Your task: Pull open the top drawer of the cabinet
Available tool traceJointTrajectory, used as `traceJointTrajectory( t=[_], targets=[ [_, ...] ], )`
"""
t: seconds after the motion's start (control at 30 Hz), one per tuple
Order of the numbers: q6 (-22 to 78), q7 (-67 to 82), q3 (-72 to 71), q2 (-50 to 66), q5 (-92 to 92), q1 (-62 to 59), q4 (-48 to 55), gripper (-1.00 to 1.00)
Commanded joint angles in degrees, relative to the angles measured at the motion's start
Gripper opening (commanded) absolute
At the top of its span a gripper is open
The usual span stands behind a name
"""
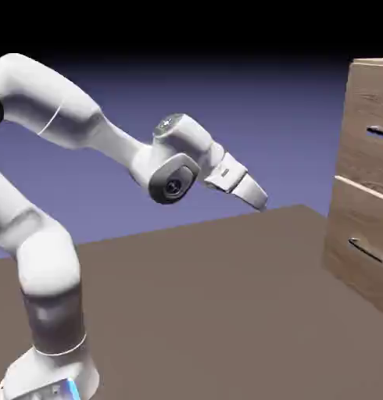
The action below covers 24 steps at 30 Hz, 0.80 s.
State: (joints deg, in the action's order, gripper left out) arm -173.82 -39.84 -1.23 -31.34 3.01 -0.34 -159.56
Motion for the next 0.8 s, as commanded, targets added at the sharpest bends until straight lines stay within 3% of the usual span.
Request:
traceJointTrajectory(
  t=[0.0,0.77],
  targets=[
    [0.15,2.17,-1.02,1.1,2.5,-0.85,1.2,0.0],
    [3.63,52.12,-24.56,26.31,59.81,-20.47,28.67,0.0]
  ],
)
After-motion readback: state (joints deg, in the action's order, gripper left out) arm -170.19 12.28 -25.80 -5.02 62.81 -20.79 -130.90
